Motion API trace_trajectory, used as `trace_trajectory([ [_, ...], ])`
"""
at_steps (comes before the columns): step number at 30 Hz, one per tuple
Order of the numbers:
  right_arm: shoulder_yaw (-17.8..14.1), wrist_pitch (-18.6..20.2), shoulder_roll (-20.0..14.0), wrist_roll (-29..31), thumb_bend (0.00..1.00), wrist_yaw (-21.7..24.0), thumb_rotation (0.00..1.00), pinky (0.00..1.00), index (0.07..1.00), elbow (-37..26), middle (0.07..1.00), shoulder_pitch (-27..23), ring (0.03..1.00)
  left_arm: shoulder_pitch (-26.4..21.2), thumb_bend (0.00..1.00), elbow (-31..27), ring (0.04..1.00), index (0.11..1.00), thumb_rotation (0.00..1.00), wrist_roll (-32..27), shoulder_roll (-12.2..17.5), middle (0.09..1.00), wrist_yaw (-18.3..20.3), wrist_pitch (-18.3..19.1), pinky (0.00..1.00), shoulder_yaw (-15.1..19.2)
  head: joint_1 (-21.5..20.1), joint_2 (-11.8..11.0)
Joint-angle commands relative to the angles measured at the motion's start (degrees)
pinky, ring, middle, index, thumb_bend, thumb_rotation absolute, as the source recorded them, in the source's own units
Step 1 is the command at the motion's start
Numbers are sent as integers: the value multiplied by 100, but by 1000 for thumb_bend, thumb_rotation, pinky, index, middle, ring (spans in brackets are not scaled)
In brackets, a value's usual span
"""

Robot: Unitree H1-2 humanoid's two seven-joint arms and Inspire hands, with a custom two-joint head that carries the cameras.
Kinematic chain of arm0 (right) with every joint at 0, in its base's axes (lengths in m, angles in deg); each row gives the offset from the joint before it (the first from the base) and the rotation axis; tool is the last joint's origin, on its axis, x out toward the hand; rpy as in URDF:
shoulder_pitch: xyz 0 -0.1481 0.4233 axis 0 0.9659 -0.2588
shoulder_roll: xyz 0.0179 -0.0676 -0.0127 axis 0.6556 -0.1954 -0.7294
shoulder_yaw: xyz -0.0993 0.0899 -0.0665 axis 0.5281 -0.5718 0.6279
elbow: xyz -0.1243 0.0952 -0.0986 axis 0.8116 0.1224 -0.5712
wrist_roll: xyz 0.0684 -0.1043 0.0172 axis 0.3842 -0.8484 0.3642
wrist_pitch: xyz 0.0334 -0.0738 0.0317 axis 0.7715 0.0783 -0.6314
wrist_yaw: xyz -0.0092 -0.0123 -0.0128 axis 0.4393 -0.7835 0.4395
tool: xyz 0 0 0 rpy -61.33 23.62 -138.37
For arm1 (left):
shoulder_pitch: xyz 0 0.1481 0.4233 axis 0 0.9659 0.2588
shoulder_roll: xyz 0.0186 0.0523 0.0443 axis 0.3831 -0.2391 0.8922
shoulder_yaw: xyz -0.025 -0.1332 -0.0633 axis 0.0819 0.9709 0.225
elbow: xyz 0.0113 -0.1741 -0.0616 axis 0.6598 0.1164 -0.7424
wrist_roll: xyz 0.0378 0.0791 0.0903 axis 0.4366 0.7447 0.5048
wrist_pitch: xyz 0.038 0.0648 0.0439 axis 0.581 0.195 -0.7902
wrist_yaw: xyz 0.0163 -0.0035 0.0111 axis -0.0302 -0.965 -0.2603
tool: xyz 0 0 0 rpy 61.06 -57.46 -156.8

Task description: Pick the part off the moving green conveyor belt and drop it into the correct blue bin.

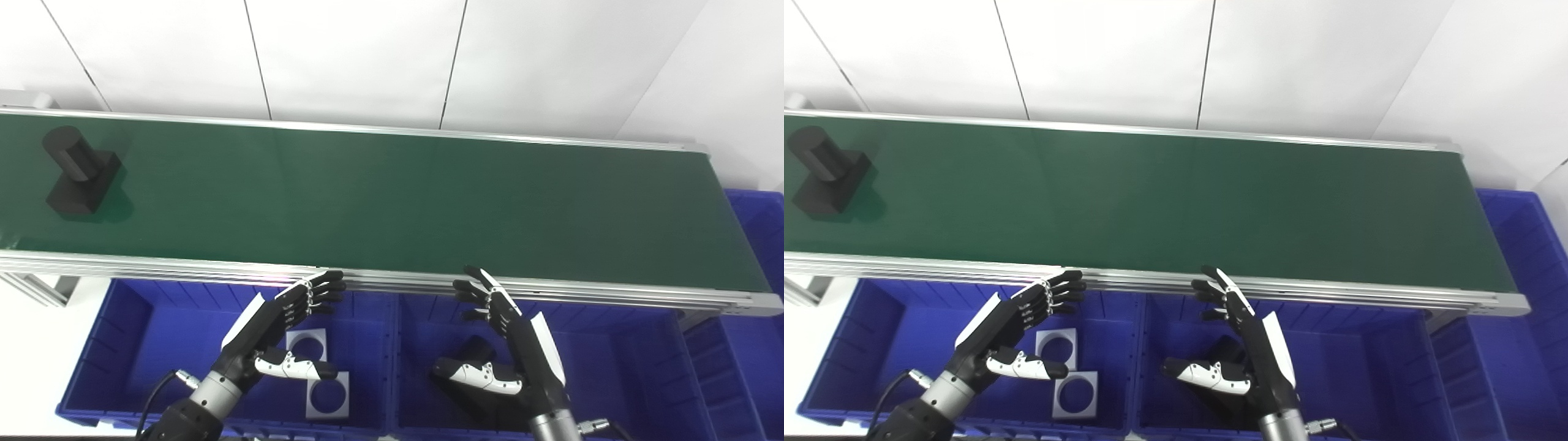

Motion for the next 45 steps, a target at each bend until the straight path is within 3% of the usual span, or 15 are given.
trace_trajectory([
  [1, 2, -2, 40, 58, 913, -16, 424, 675, 898, -137, 816, -51, 789, -68, 928, -109, 810, 853, 299, -33, 28, 837, -12, -211, 763, 17, 10, -1],
  [45, -1, 6, 43, 57, 909, -9, 417, 663, 898, -165, 814, -46, 787, -61, 923, -112, 805, 856, 304, 10, 34, 838, -26, -265, 763, 21, 20, 23],
])
